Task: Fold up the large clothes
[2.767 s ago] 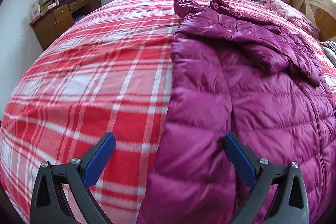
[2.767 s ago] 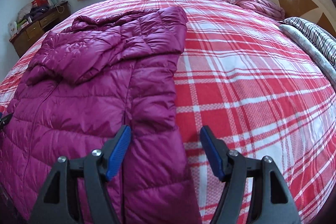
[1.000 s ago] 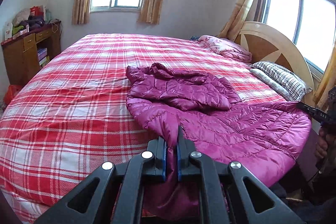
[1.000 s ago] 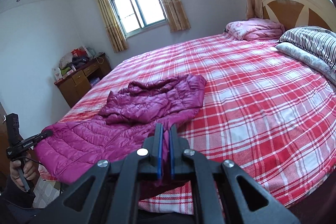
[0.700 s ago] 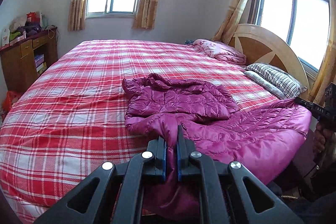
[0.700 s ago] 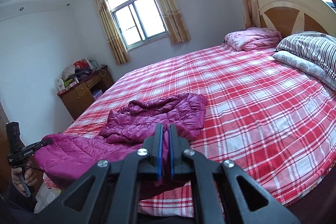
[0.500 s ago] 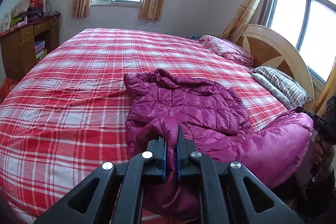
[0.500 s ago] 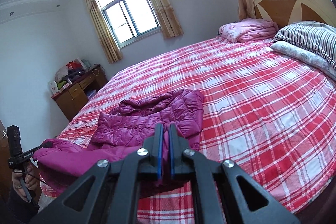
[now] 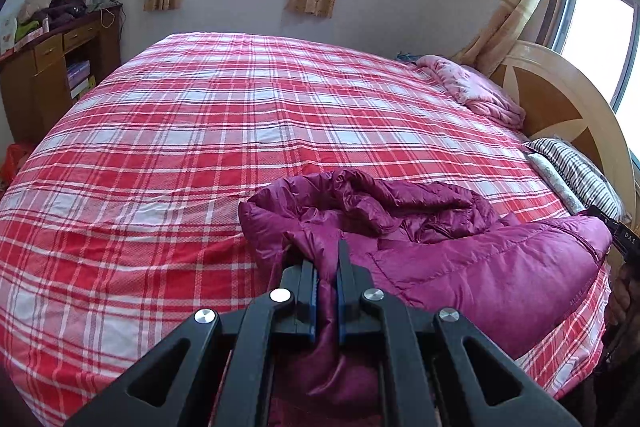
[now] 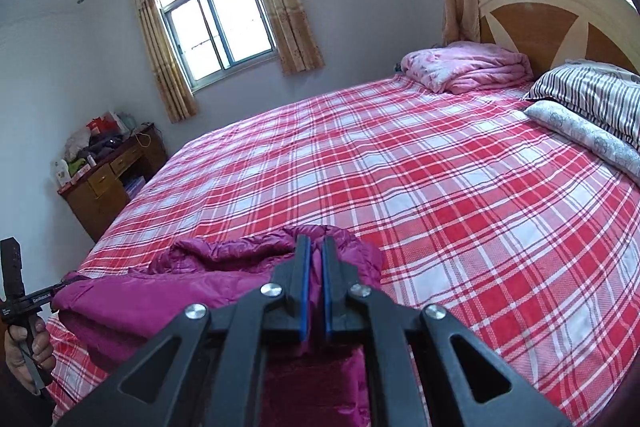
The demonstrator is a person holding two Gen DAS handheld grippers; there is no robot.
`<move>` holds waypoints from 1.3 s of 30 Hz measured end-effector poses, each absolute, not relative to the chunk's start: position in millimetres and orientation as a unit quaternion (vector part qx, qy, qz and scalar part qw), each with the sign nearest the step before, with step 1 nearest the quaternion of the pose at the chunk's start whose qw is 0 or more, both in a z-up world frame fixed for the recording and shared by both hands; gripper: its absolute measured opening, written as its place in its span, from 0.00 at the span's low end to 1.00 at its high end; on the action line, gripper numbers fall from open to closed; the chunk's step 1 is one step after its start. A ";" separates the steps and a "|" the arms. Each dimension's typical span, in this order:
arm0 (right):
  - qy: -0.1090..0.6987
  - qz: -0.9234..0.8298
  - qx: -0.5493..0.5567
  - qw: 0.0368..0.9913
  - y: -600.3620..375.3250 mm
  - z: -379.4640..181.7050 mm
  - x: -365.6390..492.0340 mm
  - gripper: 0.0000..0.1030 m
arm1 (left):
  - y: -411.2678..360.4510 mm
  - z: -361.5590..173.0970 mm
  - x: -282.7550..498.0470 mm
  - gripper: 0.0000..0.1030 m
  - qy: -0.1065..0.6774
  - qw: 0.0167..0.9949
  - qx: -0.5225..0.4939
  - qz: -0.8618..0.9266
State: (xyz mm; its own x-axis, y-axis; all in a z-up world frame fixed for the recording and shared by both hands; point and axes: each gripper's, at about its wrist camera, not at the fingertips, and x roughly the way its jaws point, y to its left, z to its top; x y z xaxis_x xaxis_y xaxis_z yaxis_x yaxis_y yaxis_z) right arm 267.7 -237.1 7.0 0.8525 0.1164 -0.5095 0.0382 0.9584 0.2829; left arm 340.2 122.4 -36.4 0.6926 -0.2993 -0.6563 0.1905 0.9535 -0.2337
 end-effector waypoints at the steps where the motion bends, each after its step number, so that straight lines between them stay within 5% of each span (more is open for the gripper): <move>1: 0.279 0.018 0.143 0.949 -238.6 1.6 277.7 0.07 | 120.7 -39.6 350.5 0.08 0.375 0.915 -0.072 -0.129; 7: 0.328 -0.007 0.141 0.934 -243.5 -32.9 327.2 0.07 | 145.7 -66.6 393.3 0.24 0.416 0.891 -0.149 -0.108; 11: 0.354 -0.015 0.142 0.924 -248.6 -49.2 347.9 0.07 | 179.0 -55.3 379.6 0.51 0.363 0.914 -0.172 -0.048; 17: 0.343 -0.029 0.148 0.927 -246.7 -51.3 381.8 0.12 | 140.3 -23.4 343.0 0.60 0.281 0.955 -0.085 -0.039; 18: 0.337 -0.041 0.146 0.929 -246.4 -49.3 387.0 0.24 | 126.4 -21.3 338.6 0.68 0.271 0.959 -0.069 -0.044; 19: 0.335 -0.048 0.149 0.929 -246.9 -48.4 392.3 0.53 | 111.2 -21.4 336.1 0.72 0.264 0.962 -0.052 -0.049; 21: 0.319 -0.058 0.166 0.931 -248.7 -44.2 396.4 0.89 | 80.8 -27.5 335.0 0.76 0.259 0.964 -0.015 -0.062; 27: 0.303 -0.050 0.164 0.938 -223.9 -29.2 370.1 0.90 | 23.9 -72.4 357.9 0.76 0.271 0.958 0.093 -0.011; 39: 0.345 0.013 0.012 0.938 -112.4 -99.8 388.8 0.87 | 23.9 -113.6 411.8 0.76 0.317 0.937 0.107 0.098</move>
